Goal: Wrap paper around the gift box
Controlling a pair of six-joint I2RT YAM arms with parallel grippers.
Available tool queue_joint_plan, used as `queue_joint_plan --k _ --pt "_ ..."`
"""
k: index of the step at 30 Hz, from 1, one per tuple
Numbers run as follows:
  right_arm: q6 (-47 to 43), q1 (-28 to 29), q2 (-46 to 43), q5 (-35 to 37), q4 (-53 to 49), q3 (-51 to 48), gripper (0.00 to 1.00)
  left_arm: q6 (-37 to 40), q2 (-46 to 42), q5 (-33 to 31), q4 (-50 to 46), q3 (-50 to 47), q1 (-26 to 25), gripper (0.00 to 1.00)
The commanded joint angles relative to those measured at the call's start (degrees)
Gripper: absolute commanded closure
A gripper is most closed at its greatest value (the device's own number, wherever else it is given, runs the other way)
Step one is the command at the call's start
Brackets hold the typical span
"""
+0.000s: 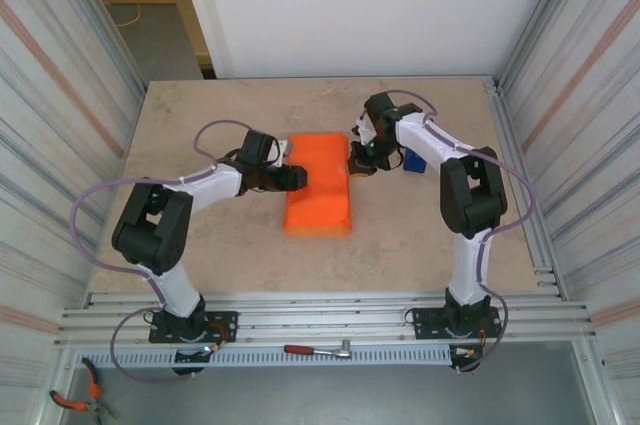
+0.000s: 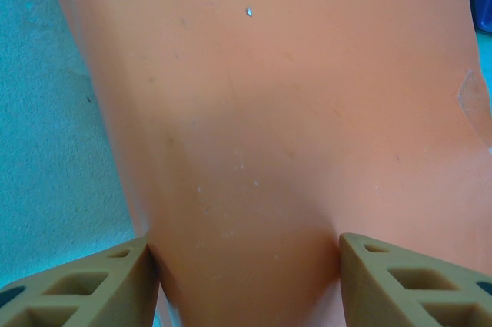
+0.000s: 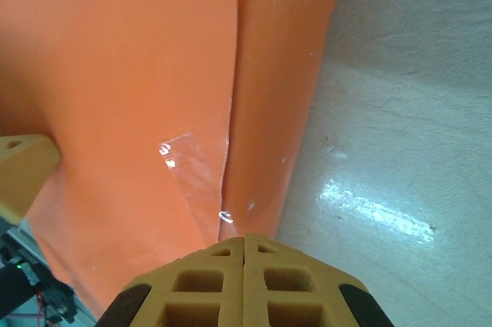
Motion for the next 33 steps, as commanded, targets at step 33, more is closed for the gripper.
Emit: queue_joint_plan --k 33 --pt "15.51 -5.28 -15.43 -5.59 21.90 -19.38 1.00 2.67 -3.22 2.81 -11.98 7.37 1.17 0.31"
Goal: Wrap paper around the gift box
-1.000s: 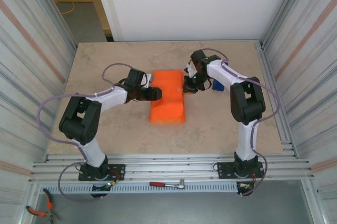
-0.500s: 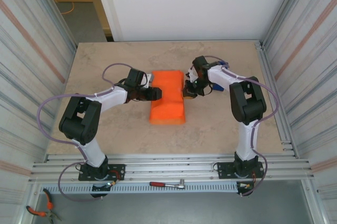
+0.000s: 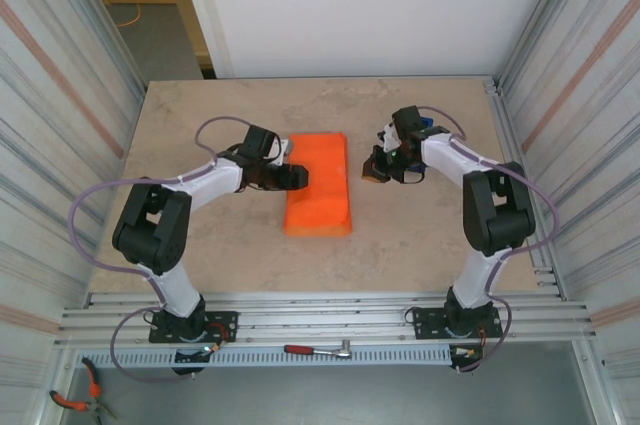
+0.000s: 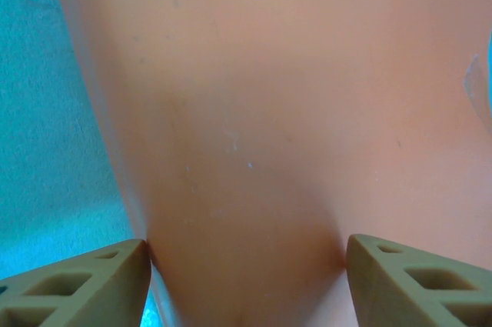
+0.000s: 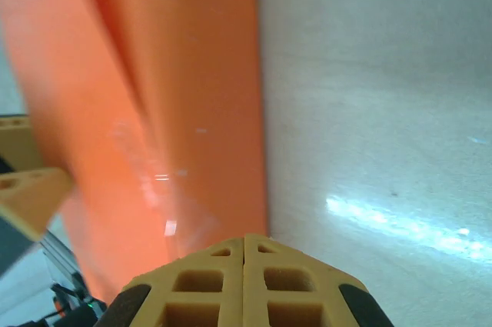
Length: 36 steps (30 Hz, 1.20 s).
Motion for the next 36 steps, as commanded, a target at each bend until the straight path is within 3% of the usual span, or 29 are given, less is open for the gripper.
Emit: queue_joint_plan --k 1,9,17,25,27,32,36 --pt "3.17 1.15 -2.87 0.12 3.26 1.17 0.99 1.45 -3.34 3.31 -3.80 3.55 1.42 0.30" --pt "8.08 5.85 2.52 -1.43 10.94 4.90 0.98 -2.53 -5.09 8.68 -1.15 5.41 6.15 0.27" --pt "9.37 7.17 8.32 -0.14 13.45 4.53 1.00 -1.90 -4.99 7.86 -1.02 4.76 7.06 0.22" --pt "8.92 6.15 5.28 -0.70 13.92 4.79 0.97 -2.16 -4.66 5.44 0.22 3.67 7.57 0.15" --pt "8.65 5.48 4.50 -0.18 13.58 5.89 0.93 -2.36 -3.45 5.55 0.27 4.70 7.95 0.15" --pt "7.68 2.88 4.54 2.53 10.75 9.24 0.59 -1.35 1.76 5.70 -1.82 10.52 8.28 0.15" --pt "6.68 1.92 6.34 4.71 7.34 12.71 0.41 -0.38 6.34 5.72 -4.75 16.19 8.23 0.15"
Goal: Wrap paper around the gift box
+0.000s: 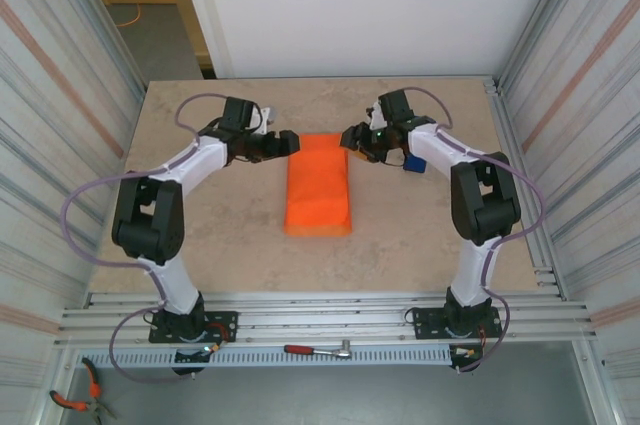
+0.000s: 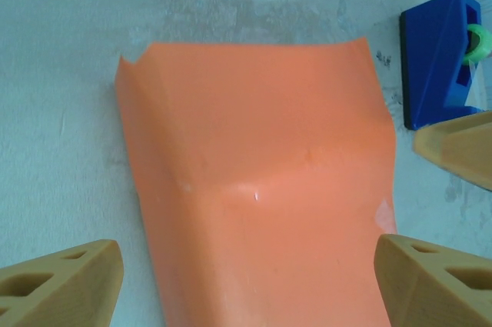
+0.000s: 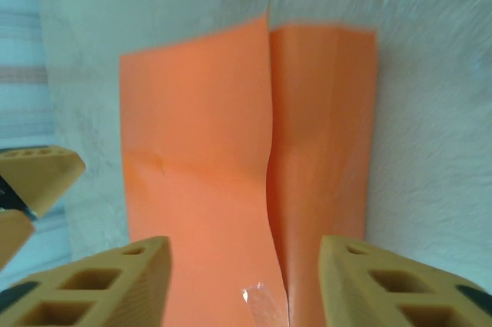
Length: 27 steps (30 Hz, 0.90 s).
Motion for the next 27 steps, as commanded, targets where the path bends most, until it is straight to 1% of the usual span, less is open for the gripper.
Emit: queue_joint_plan --k 1,7,8,11,16,21,25,26,27 --pt "-1.42 -0.47 -0.02 2.37 -4.40 4.14 0.38 1.64 3.52 -0.47 -3.57 5.11 0.33 0.15" --pt "-0.90 -0.02 5.27 2.86 -7.16 9.61 0.25 2.06 9.04 -1.64 -8.46 11.76 -0.10 0.15" --pt "-0.65 0.18 6.06 3.33 -7.47 10.29 0.21 2.33 10.04 -2.36 -9.96 13.20 -0.40 0.16" --pt "0.41 0.25 8.57 3.01 -7.52 12.06 0.17 3.23 12.26 -3.56 -11.99 15.76 -1.62 0.16" --pt "2.03 0.44 10.66 0.69 -5.77 13.59 0.24 3.02 13.76 -3.17 -11.98 17.13 -3.04 0.16" --pt "2.91 0.32 11.85 -0.97 -4.49 14.38 0.35 2.80 13.67 -1.98 -9.78 15.96 -3.62 0.16" --pt "3.35 0.54 14.10 -1.81 -4.71 15.69 0.36 2.14 14.07 -1.66 -8.73 15.53 -3.88 0.16" --pt "3.45 0.46 14.58 -1.84 -4.68 15.76 0.39 1.89 14.19 -1.56 -8.44 15.56 -3.88 0.16" --pt "3.72 0.45 15.07 -2.17 -4.36 15.80 0.46 1.76 14.37 -1.24 -8.03 15.57 -3.98 0.16"
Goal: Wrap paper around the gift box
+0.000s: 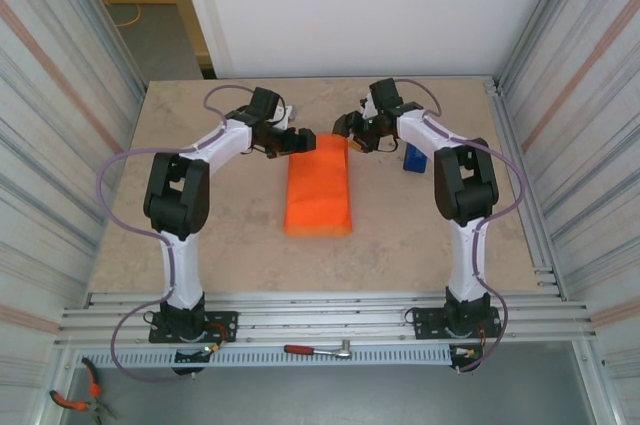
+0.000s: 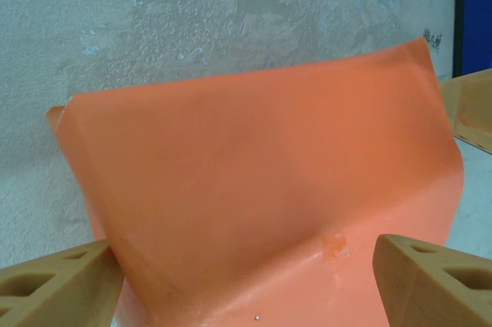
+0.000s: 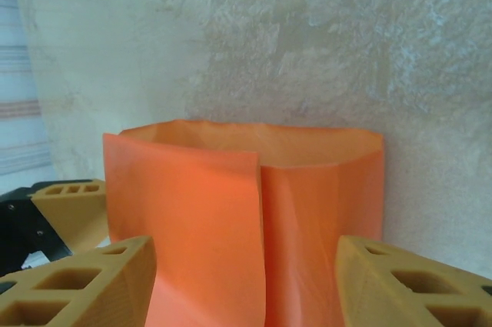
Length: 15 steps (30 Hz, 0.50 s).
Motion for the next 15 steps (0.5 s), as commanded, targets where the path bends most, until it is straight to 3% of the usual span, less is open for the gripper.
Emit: queue_joint_plan --k 1,4,6,13,15 --pt "1.33 0.21 2.55 -2.06 0.47 1.17 0.53 -0.30 0.83 1.55 1.81 0.09 -0.21 0.16" --pt "1.63 0.19 2.48 -2.68 1.81 1.09 0.57 -0.76 0.71 1.96 3.50 -0.02 -0.30 0.16" --pt "1.37 -0.02 1.40 -2.88 1.98 0.84 0.53 -0.53 0.20 1.57 3.86 0.50 -0.22 0.16" --pt "-1.58 -0.52 -7.69 1.03 2.14 -3.29 0.04 0.56 -5.08 -0.09 5.86 -0.64 0.72 0.13" --pt "-2.72 -0.53 -11.13 2.53 2.31 -5.34 0.02 0.56 -8.05 -0.98 7.24 -2.77 0.76 0.11"
